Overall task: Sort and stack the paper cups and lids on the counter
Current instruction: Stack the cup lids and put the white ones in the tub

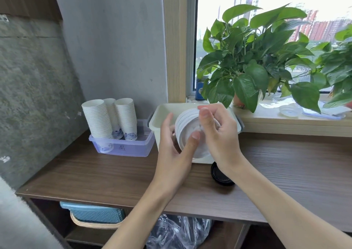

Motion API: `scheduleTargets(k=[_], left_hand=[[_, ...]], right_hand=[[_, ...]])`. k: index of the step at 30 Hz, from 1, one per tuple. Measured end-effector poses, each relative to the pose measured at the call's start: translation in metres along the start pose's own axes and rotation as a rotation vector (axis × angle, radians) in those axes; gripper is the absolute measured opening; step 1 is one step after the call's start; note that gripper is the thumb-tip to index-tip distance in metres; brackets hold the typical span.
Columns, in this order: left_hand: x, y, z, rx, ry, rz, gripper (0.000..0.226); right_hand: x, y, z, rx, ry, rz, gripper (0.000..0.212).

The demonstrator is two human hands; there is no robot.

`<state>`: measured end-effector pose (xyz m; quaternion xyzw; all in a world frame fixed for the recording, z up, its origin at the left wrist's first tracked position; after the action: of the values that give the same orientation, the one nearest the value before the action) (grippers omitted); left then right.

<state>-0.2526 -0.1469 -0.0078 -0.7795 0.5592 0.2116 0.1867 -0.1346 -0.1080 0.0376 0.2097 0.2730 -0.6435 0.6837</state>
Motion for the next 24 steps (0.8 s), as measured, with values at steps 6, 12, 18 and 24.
scheduleTargets(k=[6,12,18,24], left_hand=[[0.0,0.0,-0.005,0.065,-0.012,0.062,0.043],[-0.01,0.003,-0.012,-0.031,-0.011,0.176,0.043],[-0.006,0.002,-0.008,0.019,0.011,0.199,0.041],[-0.007,0.001,-0.001,0.053,0.049,0.173,0.051]], right_hand=[[-0.001,-0.005,0.002,0.098,-0.022,0.204,0.034],[-0.004,-0.004,0.009,0.25,0.02,0.27,0.036],[0.001,-0.002,0.011,0.249,0.052,0.159,0.035],[0.004,0.001,0.011,0.221,0.095,0.059,0.031]])
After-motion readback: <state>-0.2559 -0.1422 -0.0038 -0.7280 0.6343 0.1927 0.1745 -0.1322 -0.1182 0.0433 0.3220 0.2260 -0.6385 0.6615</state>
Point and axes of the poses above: each hand's wrist, its own x-axis away from the middle knuckle, its own y-axis out of the back of the hand, z = x × y, the point moved 9 cm from there along -x, towards the middle knuckle, and after that the axes turned 4 degrees about -z, right-handed, at the moved point
